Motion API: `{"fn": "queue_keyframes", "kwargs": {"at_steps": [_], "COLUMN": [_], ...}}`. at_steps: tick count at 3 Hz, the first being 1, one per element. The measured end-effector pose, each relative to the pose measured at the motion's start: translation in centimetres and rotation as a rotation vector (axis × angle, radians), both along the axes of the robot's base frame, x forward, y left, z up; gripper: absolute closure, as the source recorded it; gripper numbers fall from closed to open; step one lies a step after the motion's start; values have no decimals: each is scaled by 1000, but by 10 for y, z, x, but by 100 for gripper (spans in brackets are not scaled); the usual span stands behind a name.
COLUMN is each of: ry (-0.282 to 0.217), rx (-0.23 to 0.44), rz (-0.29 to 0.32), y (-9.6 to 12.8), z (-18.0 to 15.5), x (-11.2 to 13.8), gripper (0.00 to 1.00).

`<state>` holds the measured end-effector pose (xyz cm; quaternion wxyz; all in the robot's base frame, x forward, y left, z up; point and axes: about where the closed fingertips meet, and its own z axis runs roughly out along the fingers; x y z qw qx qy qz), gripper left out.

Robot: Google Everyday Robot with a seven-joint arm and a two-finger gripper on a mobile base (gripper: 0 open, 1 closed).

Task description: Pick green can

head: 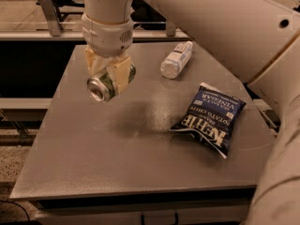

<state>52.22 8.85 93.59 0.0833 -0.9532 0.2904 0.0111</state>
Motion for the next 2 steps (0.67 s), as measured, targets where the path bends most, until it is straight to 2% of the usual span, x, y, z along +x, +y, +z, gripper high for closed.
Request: {"fn": "queue_keyframes", "kwargs": {"at_steps": [1, 2], "ry": [-59, -76], "rx": [91, 112], "rz": [8, 7], "y": [17, 22], "z": [32, 34], "x": [8, 11], "gripper": [100, 100]}}
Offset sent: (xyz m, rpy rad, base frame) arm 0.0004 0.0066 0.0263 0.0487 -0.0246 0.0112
